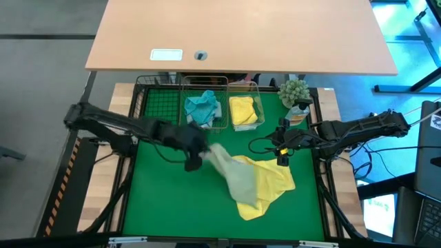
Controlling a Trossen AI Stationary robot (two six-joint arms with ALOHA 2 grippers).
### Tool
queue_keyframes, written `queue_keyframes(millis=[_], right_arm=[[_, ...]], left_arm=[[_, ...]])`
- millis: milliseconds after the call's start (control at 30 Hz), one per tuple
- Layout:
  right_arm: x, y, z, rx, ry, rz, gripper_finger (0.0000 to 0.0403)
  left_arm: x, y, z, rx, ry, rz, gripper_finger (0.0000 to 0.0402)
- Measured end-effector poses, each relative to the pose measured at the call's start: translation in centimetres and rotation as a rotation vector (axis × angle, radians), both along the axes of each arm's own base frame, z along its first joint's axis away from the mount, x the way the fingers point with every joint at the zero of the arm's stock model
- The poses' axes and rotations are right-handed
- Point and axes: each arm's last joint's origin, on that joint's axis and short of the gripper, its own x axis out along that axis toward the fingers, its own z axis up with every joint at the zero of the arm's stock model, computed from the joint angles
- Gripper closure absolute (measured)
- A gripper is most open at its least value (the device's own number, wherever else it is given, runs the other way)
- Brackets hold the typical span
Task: Sort microfiber towel by color & place in baskets
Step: Put the green microfiber towel into the black wire basket
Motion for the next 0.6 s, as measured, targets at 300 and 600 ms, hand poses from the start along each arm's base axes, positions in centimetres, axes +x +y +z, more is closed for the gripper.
queue_keyframes(millis=[300,600], right_arm=[[0.0,0.0,0.0,0.000,0.000,0.000,0.0187],[0.0,0.0,0.0,0.000,0.000,0.000,0.0187]], left_arm=[[-5.8,3.4,9.5,0.131,-0.350,0.232,0.0401],[-11.9,5.9,15.6,0.291,-0.553,0.473,0.0401]])
